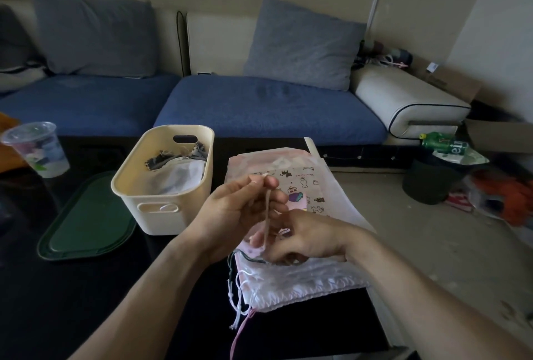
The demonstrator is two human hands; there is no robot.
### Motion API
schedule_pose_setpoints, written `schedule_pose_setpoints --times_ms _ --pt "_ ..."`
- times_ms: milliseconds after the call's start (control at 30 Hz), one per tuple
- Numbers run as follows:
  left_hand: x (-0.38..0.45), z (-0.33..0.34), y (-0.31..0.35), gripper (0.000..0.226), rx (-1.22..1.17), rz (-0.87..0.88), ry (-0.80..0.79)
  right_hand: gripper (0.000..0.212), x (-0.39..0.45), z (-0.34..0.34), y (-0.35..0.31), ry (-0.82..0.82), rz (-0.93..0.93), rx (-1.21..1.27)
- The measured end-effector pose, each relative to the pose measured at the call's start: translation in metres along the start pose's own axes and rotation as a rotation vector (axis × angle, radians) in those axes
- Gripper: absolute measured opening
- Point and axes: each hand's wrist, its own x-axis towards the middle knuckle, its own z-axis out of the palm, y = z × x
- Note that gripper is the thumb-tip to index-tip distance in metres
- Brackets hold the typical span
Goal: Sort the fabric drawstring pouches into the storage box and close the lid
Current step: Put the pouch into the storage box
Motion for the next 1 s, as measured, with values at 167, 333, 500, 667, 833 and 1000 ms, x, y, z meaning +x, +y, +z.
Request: schedule_pose_setpoints --times_ms 167,333,500,667,833,1000 --pt "0.001 -0.013 -0.003 0.035 0.184 -0.054 0.095 0.035 0.002 0.009 -0.001 0.129 -0.115 -0.014" --pt "-0.006 -0.022 0.000 0.063 0.468 -0.125 -0.095 0.031 0.000 0.006 0.005 0.137 -0.079 0.169" --pt "-0.007 -0.024 0.001 0.049 0.699 -0.125 -0.022 0.046 0.005 0.009 0.016 0.138 -0.017 0.229" --pt "-0.009 -0.024 0.006 0.037 0.912 -0.131 0.032 0.057 0.005 0.008 0.017 0.158 -0.063 0.241" --pt "-0.010 -0.032 0.010 0.020 1.169 -0.089 0.177 0.042 0.008 0.002 0.021 0.205 -0.116 0.463" --pt "-0.006 -0.032 0.001 0.022 1.319 -0.036 0.329 0.035 0.008 0.005 0.014 0.347 -0.158 0.497"
